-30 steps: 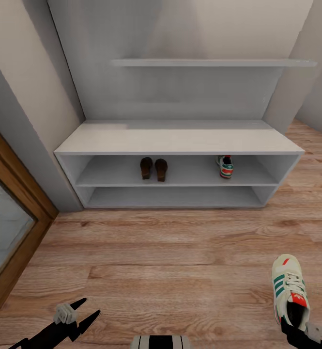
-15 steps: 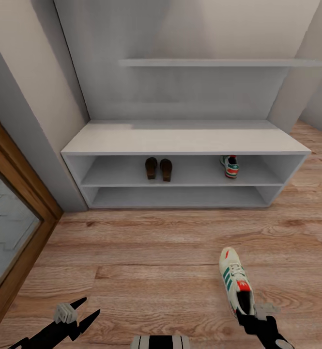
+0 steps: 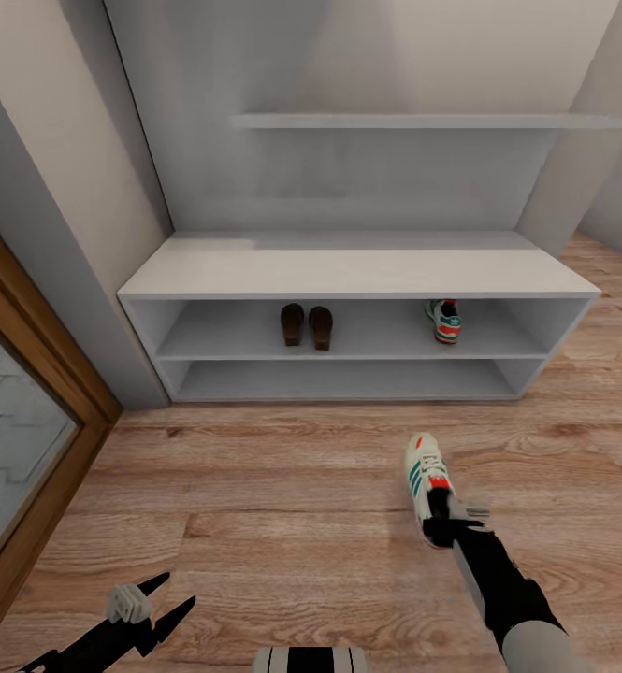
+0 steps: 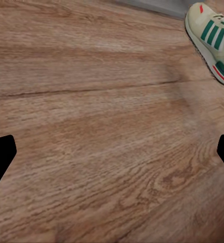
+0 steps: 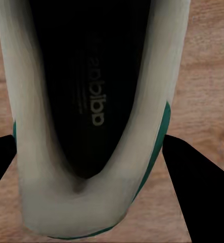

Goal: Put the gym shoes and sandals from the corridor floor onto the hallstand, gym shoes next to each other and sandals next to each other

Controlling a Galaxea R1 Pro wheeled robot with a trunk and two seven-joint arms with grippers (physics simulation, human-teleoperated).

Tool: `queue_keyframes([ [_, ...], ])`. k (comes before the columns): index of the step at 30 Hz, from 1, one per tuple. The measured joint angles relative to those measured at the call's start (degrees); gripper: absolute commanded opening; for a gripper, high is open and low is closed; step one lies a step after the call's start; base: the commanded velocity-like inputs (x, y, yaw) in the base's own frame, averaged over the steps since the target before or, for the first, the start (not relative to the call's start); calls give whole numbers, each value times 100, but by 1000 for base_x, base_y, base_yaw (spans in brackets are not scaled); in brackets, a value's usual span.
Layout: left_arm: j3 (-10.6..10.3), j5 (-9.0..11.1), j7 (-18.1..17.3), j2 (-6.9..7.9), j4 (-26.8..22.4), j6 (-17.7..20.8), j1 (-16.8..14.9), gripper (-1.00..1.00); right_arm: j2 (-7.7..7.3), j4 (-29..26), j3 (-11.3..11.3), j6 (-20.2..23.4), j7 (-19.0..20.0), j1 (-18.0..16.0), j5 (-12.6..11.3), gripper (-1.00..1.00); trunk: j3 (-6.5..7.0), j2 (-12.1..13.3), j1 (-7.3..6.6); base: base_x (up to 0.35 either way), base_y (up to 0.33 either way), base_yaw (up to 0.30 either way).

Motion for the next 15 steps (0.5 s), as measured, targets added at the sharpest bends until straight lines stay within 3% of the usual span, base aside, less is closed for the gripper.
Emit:
queue_keyframes([
  [5, -23, 0, -1, -8, -1, -3, 0, 100, 138, -4, 25, 239, -337, -437, -11, -100, 0, 0, 0, 0, 0, 0],
  [15, -62, -10, 3, -30, 6, -17, 0, 100, 217, -34, 201, 378, -418, -577, -5, -100, 0, 0, 0, 0, 0, 0],
])
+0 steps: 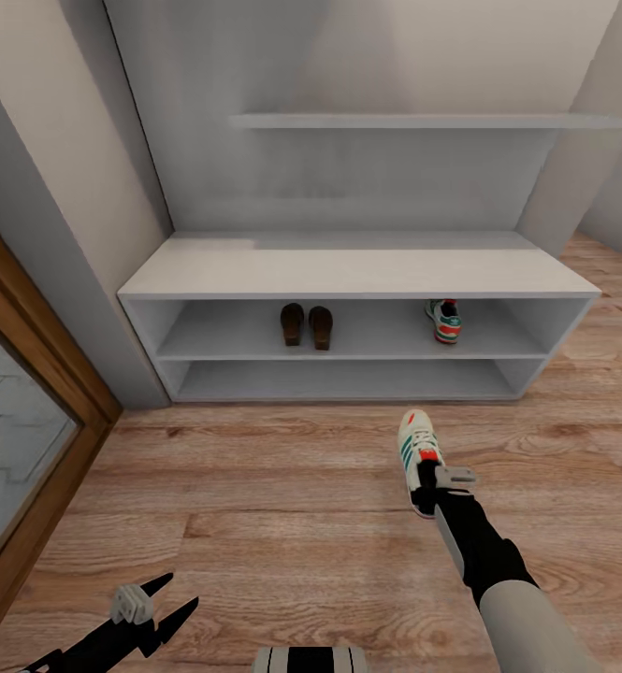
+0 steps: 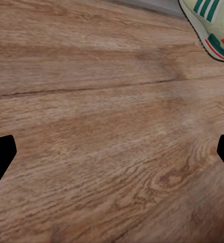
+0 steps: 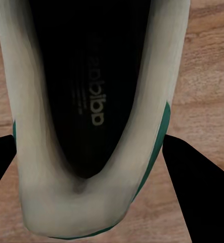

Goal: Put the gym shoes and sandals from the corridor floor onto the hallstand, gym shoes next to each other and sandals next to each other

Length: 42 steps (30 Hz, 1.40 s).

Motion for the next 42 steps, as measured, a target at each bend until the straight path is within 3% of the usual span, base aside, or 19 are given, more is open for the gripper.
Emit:
queue_keyframes([
  [22, -2, -30, -18, 58, -16, 45, -36, 100, -8, -213, -11, -8, 4, -4, -16, -100, 0, 0, 0, 0, 0, 0],
  [29, -6, -42, -8, 45, -24, 310, -56, 100, -8, -200, -15, -10, 9, -3, -11, -100, 0, 0, 0, 0, 0, 0],
  [37, -7, -45, -11, 44, -141, 945, -54, 100, -8, -255, -16, -11, 10, -4, -17, -100, 0, 0, 0, 0, 0, 0],
  [42, -43, -45, -6, 29, -242, 1065, -53, 100, -8, -299, -15, -3, 10, -5, -23, -100, 0, 0, 0, 0, 0, 0],
])
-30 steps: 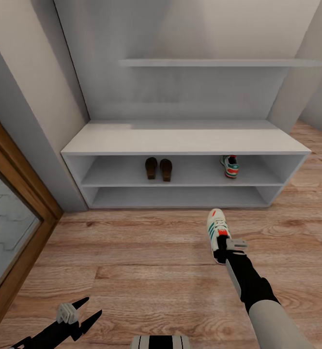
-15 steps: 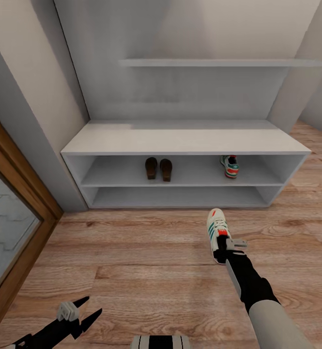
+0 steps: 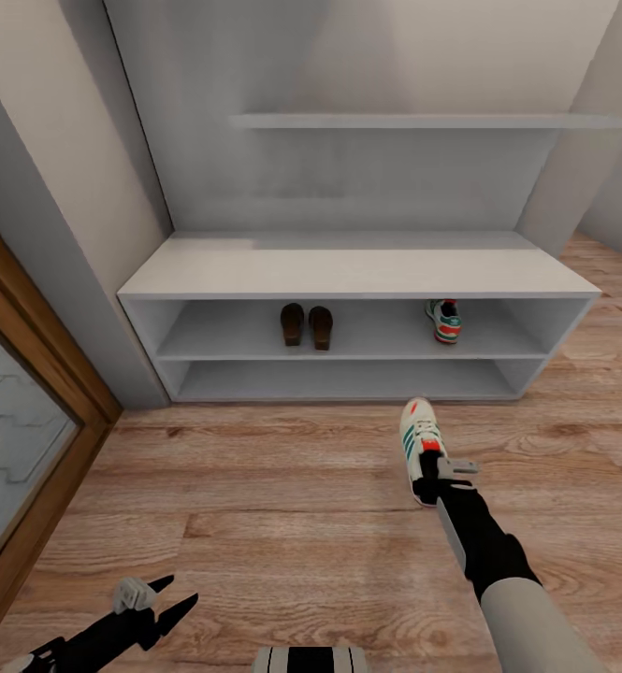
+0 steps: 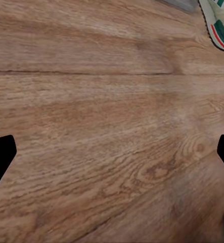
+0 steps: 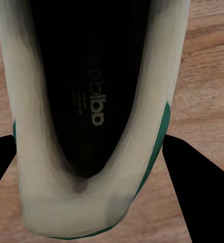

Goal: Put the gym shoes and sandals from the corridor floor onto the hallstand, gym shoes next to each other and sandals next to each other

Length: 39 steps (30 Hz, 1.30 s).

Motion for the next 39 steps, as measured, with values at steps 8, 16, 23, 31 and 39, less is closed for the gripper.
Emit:
queue_keyframes([
  [8, -417, -1, 5, -7, -35, 32, 14, 100, 40, -457, 16, 564, -22, -383, -9, -100, 1, 0, 0, 0, 0, 0],
  [16, -592, 1, -11, 6, -38, 23, 12, 100, 444, -438, 14, 791, -23, -572, 12, -100, 0, 0, 0, 0, 0, 0],
  [23, -600, 7, -21, -7, -45, 22, 1, 100, 486, -436, -12, 802, -26, -583, 30, -100, 0, 0, -2, 120, 0, 0],
  [31, -603, 8, -17, -32, -45, 17, 1, 100, 484, -328, -22, 801, -919, -584, 50, -100, 0, 0, -2, 264, 0, 0],
  [39, -623, 8, -17, -39, -45, 15, 3, 100, 506, 9, -6, 778, -1592, -588, -25, -100, 0, 0, 0, 40, 0, 0],
])
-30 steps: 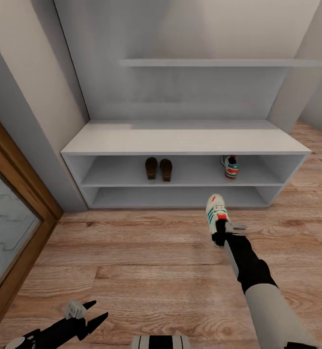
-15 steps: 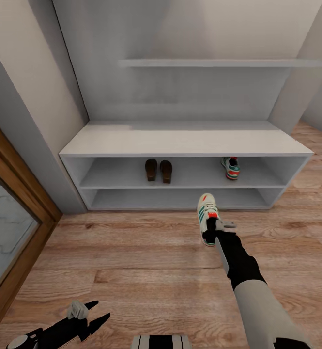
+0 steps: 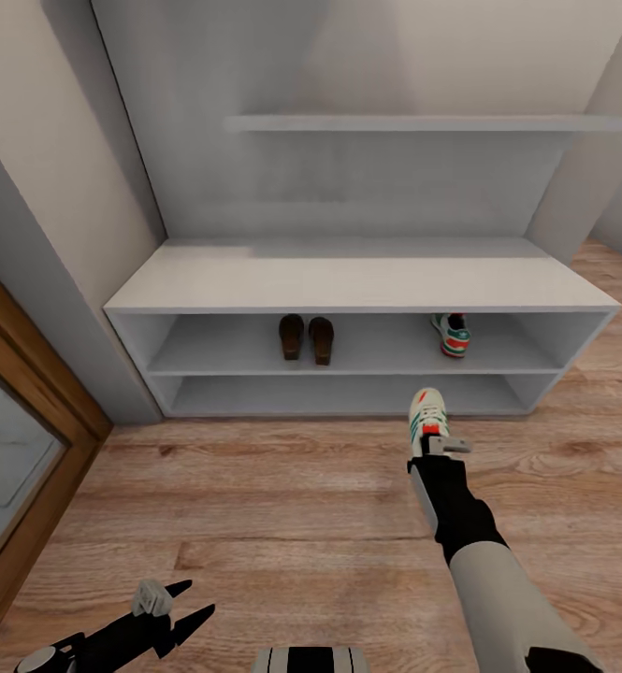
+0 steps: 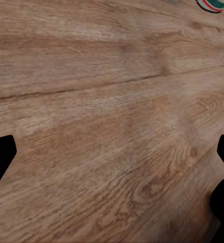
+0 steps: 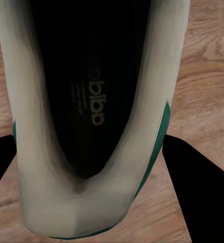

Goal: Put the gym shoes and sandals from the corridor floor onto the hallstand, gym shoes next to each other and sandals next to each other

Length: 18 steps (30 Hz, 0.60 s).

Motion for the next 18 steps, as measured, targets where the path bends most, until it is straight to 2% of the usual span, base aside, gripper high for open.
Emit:
queue_keyframes([
  [9, -61, -2, -8, 40, 2, -1, 5, 100, 17, 22, 4, -3, -38, 2, -10, -100, 0, 0, 0, 2, 0, 0],
  [14, -100, -20, -177, 80, 0, -1, 13, 100, 206, -11, 21, -10, -42, 0, -26, -100, 0, 0, 0, 0, 0, 0],
  [18, -103, -35, -320, 106, 6, 4, 14, 100, 262, -60, 34, -5, -48, 0, -1, -100, 0, 0, 0, 0, 0, 0],
])
